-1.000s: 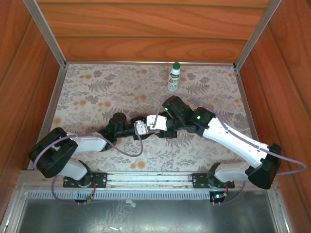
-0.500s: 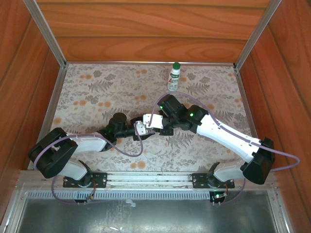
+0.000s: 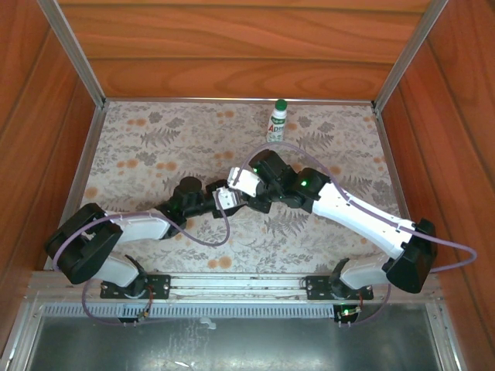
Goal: Screw on the bottle caps
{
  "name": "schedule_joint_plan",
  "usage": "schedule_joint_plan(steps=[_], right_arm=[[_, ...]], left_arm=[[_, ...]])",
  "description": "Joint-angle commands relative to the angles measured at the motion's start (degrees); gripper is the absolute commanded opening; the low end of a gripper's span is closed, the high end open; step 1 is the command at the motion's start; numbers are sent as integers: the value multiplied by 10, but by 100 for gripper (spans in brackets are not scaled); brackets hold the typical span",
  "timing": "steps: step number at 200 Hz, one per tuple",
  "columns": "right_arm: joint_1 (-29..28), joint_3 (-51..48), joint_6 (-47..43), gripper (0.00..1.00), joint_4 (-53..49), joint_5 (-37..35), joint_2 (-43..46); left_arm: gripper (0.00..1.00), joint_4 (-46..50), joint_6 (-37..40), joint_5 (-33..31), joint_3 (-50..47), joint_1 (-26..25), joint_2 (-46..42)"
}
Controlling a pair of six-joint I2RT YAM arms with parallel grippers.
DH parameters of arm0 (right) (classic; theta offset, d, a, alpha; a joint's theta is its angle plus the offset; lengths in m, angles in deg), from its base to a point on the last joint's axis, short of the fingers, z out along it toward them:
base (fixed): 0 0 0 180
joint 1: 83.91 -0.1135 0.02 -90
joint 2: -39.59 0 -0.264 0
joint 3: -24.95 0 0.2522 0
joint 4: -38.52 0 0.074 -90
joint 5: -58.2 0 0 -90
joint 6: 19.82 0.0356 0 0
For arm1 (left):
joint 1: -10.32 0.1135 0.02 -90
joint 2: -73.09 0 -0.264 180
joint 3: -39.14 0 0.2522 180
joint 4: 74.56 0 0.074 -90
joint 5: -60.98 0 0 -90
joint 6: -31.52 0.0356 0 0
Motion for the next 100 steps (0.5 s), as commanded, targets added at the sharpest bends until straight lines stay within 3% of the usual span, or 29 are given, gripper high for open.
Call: schedule_joint_plan(steps=[1, 14, 28, 58, 87, 100], right_arm=[[3, 20, 215, 12, 51, -39, -13], [4, 23, 302, 11, 49, -22, -20], [4, 29, 422, 0, 45, -35, -30], [4, 1, 628, 0, 60, -30, -38], [4, -23, 657, 7, 99, -12, -30], [4, -15, 633, 15, 83, -28, -26]], left_arm=[[66, 0, 15, -13, 21, 1, -4], [66, 0, 19, -12, 25, 2, 3], [65, 0, 21, -11, 27, 2, 9], [65, 0, 27, -9, 27, 2, 17], [65, 0, 28, -2, 27, 2, 19], [65, 1, 28, 2, 24, 2, 19]])
